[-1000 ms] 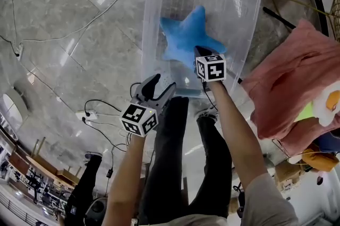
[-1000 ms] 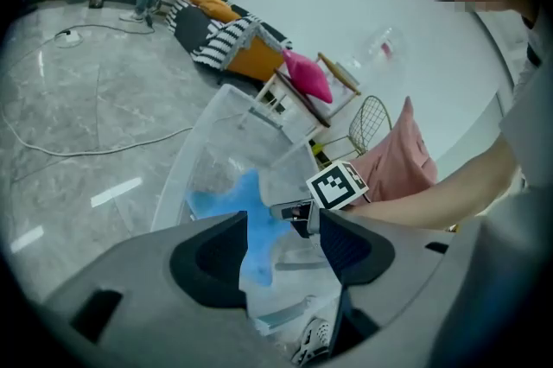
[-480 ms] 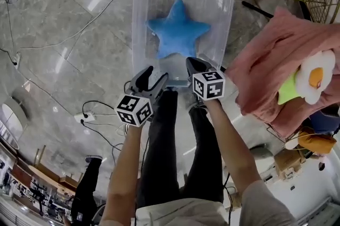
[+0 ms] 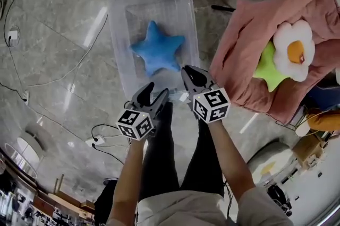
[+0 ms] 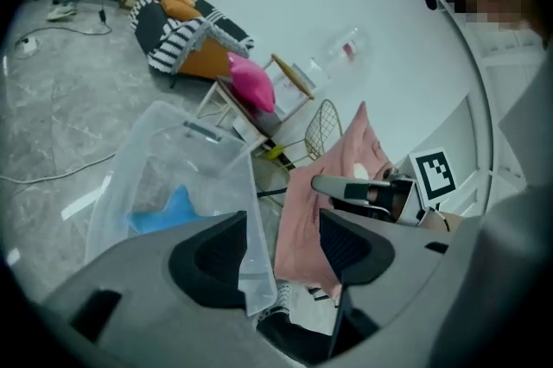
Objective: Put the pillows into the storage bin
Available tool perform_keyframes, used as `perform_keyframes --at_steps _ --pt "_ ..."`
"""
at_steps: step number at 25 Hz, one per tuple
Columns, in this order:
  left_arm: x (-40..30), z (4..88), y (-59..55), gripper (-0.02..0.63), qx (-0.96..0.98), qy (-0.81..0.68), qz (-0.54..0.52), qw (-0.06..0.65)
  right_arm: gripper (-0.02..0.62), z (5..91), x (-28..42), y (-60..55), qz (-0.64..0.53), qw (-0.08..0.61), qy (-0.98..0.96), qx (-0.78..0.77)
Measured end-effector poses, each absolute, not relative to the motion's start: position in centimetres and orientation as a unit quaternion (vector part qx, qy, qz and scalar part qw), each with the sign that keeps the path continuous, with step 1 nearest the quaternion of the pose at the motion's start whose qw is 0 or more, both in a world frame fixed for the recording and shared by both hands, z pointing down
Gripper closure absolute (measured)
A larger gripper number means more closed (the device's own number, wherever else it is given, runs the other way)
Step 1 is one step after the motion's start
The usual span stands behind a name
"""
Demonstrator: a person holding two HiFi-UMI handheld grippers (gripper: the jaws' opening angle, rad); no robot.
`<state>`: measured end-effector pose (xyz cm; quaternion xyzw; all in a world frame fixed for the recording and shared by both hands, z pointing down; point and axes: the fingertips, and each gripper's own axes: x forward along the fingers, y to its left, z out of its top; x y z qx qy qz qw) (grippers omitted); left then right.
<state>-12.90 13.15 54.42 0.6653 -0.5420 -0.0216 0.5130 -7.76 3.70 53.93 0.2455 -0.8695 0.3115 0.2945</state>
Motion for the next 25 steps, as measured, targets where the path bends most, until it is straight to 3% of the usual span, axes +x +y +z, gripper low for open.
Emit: perform_keyframes --at_steps 4,10,19,25 --pt "-9.2 51.6 9.5 0.35 0.696 -0.532 -0.011 0.482 0.506 50.6 -6.2 2.2 0.304 0.262 -0.883 0.245" --pt "-3.0 46.2 2.0 0.351 0.748 -0.508 0.005 0.426 0.496 44.5 0.7 -1.8 0.295 0.19 -0.895 0.275" --pt "10.2 41.9 -6.4 0.35 0.81 -0.453 0.053 0.368 0.419 41.7 17.5 -8.8 0.307 0.135 -0.869 0.365" --pt "20.6 41.6 -9.9 0.367 0.837 -0.395 0.087 0.369 0.386 41.4 29.3 -12.9 0.327 0.09 -0.841 0.421"
